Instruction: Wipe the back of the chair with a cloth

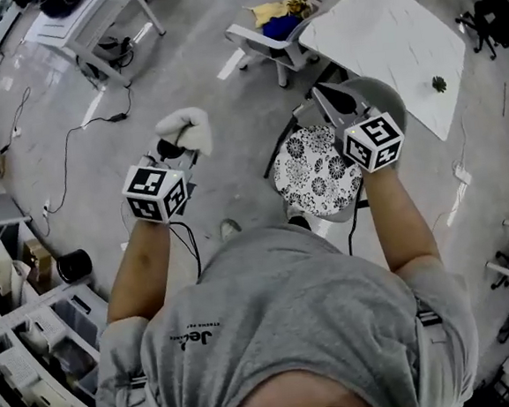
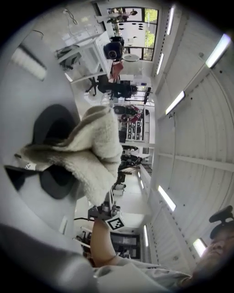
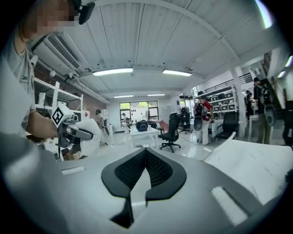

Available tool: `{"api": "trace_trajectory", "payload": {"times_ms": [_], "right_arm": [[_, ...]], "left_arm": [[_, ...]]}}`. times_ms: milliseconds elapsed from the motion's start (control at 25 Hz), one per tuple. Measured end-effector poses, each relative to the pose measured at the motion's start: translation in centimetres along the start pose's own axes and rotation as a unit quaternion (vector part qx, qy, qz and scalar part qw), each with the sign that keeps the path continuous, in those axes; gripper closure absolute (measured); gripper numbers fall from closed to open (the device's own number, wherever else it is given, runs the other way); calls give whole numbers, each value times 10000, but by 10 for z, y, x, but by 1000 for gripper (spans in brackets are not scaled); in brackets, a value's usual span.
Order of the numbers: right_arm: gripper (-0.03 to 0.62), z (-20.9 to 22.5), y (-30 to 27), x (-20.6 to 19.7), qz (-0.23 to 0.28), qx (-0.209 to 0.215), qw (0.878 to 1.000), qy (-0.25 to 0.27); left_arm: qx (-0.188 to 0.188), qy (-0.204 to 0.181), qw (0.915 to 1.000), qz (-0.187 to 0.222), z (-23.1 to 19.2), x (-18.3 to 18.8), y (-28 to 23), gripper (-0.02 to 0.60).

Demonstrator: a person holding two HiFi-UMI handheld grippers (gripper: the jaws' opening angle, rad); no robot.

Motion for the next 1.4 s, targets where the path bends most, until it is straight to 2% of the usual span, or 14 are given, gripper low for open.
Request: {"api": "trace_trajectory", "payload": {"times_ms": [80,200,320,440,680,920,1120,1280,1400], "right_arm": [[589,19,29,-13,-74,-471,9988,-105],[589,53,70,-33,-168,-979,9948,-233],[589,94,114,-53,-217,-1466,9882,-388],[589,139,158,-78,-264,-1943,9792,-524],[589,217,222,-125,-351,-2571,9629,-743],[591,261,262,-167,-345,-2971,9499,-908],[589,277,292,-194,-336,-3270,9376,-1134],[589,278,310,-209,-339,-3396,9312,-1281],[589,279,320,-217,-327,-3466,9273,-1371]], "left_arm": [[-417,-121,9990,-117,12,5,-45,436],[-837,-183,9959,-288,38,8,-112,436],[-1114,-213,9922,-516,72,4,-181,436],[-1238,-237,9889,-784,106,-5,-253,436],[-1065,-498,9860,-1184,158,-29,-385,436],[-734,-820,9839,-1407,199,-54,-489,436],[-498,-889,9849,-1402,222,-65,-535,436],[-283,-696,9877,-1368,230,-63,-551,436],[-135,-718,9872,-1415,237,-61,-556,439]]}}
Point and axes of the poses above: the fingertips, and each gripper's own axes: y backward along the fingers, z to its right, x out of its top, the point moved 10 cm from there along y, backward along the fingers, and after that the axes turned 4 degrees about -x, right-handed, at the moved point
